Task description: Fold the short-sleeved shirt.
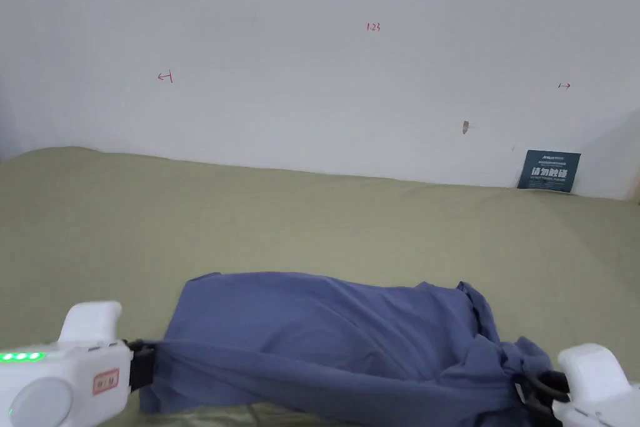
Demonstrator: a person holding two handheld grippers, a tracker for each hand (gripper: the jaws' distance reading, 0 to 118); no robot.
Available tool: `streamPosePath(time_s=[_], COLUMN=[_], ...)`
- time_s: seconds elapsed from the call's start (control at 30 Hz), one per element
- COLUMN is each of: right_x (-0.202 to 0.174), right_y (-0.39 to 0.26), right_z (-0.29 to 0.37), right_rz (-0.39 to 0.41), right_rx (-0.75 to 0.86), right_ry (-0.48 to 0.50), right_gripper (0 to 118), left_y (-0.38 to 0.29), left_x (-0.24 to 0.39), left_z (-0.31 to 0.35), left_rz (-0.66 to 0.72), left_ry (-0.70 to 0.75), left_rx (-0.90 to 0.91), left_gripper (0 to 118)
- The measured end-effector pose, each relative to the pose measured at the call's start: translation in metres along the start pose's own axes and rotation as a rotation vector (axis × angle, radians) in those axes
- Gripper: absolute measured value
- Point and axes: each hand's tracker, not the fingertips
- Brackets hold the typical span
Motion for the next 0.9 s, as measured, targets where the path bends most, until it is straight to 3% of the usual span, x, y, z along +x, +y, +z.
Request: streamPosePath(time_s=[0.23, 0.37, 0.43, 0.5, 0.53, 0.57, 0.7, 0.83, 0.87, 0.9], right_x=[0.035, 0.033, 0.030, 0.025, 0.026, 0.028, 0.040, 0.034, 0.030, 0.025], right_y=[0.026, 0.023, 0.018, 0.012, 0.011, 0.010, 0.013, 0.010, 0.006, 0.000], right_z=[-0.093, -0.129, -0.141, -0.145, -0.144, -0.138, -0.089, -0.033, -0.020, -0.009], right_rz=[-0.027, 0.048, 0.090, 0.089, 0.086, 0.060, -0.123, -0.211, -0.239, -0.273], right_rx=[-0.126, -0.220, -0.261, -0.275, -0.285, -0.271, -0.092, 0.009, 0.005, -0.009], right_ry=[0.038, 0.032, 0.031, 0.016, -0.006, -0.023, -0.018, -0.075, -0.087, -0.078], right_gripper=[12, 12, 24, 76, 86, 82, 84, 84, 74, 59], left_y=[0.041, 0.037, 0.029, 0.023, 0.020, 0.018, 0.019, 0.010, 0.002, -0.006], left_x=[0.000, -0.004, -0.006, -0.010, -0.015, -0.021, -0.036, -0.028, -0.026, -0.023], left_z=[-0.081, -0.115, -0.125, -0.130, -0.130, -0.129, -0.083, -0.016, -0.001, 0.010], left_rz=[-0.120, -0.126, -0.121, -0.083, -0.062, -0.034, 0.081, 0.071, 0.059, 0.050], left_ry=[0.022, 0.043, 0.045, 0.054, 0.080, 0.096, 0.031, 0.025, 0.016, -0.005], left_rx=[-0.223, -0.272, -0.287, -0.293, -0.299, -0.309, -0.168, 0.001, 0.033, 0.056], left_gripper=[10, 10, 14, 71, 90, 92, 91, 89, 78, 61])
